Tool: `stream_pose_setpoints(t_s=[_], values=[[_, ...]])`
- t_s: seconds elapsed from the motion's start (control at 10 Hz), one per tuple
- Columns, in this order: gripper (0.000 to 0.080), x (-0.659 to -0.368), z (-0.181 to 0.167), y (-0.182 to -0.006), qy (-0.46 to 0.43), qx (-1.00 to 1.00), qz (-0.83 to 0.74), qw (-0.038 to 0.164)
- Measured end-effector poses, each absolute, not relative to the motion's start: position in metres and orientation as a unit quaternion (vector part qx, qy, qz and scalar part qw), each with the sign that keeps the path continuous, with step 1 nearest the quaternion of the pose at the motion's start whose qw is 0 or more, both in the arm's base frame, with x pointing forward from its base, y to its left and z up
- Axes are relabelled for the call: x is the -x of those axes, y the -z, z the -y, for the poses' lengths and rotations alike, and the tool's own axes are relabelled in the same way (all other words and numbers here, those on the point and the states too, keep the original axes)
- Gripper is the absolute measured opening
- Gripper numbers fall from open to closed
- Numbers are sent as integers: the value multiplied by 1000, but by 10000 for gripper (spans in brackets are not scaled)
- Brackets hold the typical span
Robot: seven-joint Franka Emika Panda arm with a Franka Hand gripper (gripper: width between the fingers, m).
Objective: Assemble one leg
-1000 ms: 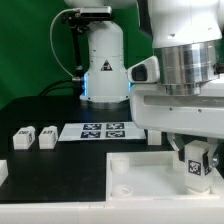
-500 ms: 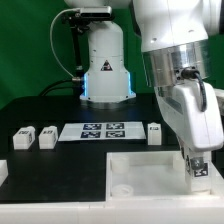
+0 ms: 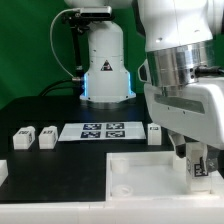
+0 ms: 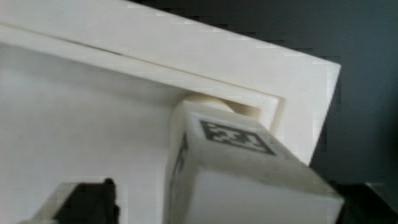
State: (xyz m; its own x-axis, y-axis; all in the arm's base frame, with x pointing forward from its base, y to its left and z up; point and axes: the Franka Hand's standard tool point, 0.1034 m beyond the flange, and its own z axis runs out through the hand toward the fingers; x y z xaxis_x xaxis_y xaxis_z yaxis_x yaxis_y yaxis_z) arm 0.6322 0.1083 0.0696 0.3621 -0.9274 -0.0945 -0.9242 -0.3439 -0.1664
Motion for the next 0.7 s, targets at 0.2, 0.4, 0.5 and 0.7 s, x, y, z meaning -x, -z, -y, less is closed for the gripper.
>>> stream_pose_setpoints(t_s=[0.2, 0.4, 0.5, 0.7], values=[[641, -632, -107, -69, 18, 872, -480, 93], [648, -632, -109, -71, 27, 947, -313, 65], [649, -634, -110, -73, 38, 976, -208, 50], [649, -631, -115, -71, 35, 996, -72, 33]])
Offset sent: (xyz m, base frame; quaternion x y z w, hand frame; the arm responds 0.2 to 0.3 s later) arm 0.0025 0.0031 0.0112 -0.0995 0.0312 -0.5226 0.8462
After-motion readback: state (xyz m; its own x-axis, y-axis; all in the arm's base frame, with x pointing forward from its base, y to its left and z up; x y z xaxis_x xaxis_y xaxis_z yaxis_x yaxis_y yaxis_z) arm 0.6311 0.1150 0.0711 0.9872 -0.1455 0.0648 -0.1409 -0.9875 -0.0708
